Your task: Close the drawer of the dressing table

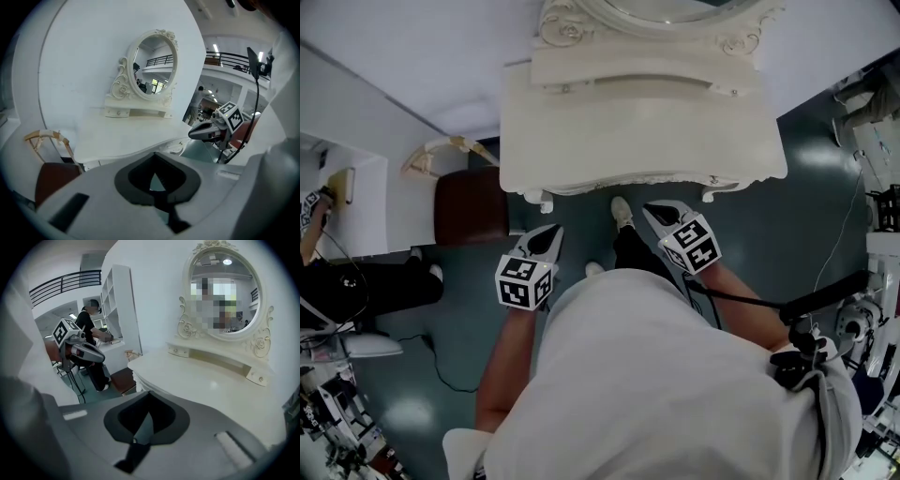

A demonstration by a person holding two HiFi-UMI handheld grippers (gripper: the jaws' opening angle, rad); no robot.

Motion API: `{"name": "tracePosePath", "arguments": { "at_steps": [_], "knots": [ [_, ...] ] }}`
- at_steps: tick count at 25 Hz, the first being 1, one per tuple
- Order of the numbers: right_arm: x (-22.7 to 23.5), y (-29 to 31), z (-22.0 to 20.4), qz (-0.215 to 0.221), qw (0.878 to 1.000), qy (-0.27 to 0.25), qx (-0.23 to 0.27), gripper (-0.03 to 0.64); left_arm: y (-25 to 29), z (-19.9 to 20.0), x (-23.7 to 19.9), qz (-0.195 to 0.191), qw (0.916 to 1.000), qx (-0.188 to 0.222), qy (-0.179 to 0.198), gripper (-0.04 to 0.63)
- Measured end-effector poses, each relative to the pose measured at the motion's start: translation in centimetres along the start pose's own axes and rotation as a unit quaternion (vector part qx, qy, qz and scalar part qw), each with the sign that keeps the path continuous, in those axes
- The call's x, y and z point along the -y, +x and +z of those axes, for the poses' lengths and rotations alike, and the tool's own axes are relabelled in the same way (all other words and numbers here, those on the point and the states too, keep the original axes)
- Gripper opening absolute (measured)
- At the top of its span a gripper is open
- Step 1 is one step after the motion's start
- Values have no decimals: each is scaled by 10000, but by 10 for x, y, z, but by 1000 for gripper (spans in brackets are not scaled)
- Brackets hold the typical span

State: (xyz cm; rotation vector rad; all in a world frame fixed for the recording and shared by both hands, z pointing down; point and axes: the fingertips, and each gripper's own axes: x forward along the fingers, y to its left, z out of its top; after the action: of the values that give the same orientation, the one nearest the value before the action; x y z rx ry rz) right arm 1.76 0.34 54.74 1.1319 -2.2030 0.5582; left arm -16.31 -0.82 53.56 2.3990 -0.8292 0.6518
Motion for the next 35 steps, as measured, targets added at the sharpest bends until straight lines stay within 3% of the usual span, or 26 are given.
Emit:
{"name": "tracePosePath", "arguments": {
  "at_steps": [14, 35],
  "knots": [
    [-35, -1, -9, 96, 9998, -186, -3, 1, -29, -29, 13, 17, 10000, -24, 39, 3],
    [-15, -10, -20, -189, 9997, -152, -66, 0, -12, -26, 13, -119, 9999, -31, 89, 3]
  ]
}}
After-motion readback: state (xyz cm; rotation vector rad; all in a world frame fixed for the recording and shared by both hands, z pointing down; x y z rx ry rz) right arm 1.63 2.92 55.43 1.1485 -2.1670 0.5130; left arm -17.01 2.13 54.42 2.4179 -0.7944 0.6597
